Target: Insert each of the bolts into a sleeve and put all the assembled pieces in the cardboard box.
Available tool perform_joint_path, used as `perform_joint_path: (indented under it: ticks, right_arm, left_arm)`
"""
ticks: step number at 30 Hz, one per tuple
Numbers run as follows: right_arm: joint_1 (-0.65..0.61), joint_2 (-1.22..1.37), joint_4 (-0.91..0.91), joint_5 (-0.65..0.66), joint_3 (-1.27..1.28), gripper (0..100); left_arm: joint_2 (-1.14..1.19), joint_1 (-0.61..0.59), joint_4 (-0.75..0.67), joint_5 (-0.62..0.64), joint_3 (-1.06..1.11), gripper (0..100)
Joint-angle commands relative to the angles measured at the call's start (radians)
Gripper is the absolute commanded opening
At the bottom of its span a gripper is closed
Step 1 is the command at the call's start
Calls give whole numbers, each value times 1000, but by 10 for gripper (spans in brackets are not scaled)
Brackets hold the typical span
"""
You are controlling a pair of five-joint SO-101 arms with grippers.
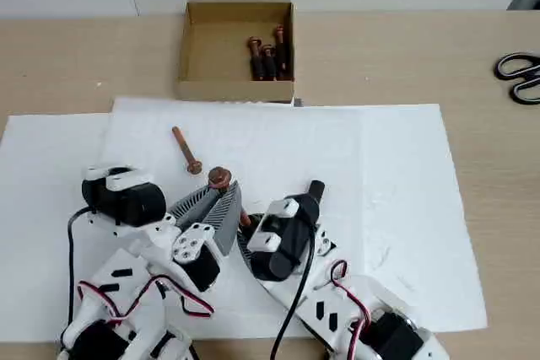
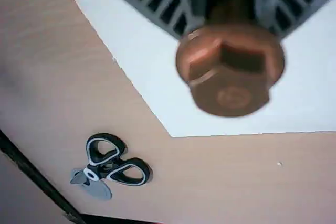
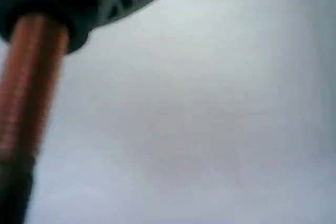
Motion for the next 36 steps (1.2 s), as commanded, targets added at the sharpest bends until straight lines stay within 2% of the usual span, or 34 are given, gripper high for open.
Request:
perform_joint_path:
  ticks: [1, 8, 14, 18, 23, 29, 36]
  right_arm:
    - [-2, -12, -4, 8, -52, 4]
    - [-2, -12, -12, 8, -55, 4]
    - [-2, -13, -16, 11, -60, 4]
    - [-1, -7, -59, 12, -72, 4]
    - [-1, -7, -53, 12, -72, 4]
    - [27, -7, -53, 12, -66, 4]
    - [47, -7, -53, 12, -64, 4]
  left_arm:
    - [-2, -8, -31, -5, -8, 6]
    - [2, -5, -18, -3, 12, 6]
    - [-2, 101, 98, -12, 28, 6]
    - [2, 106, 126, -75, 30, 6]
    - [2, 101, 137, -92, 25, 13]
    - [3, 100, 152, -94, 22, 188]
    - [3, 98, 218, -114, -64, 191]
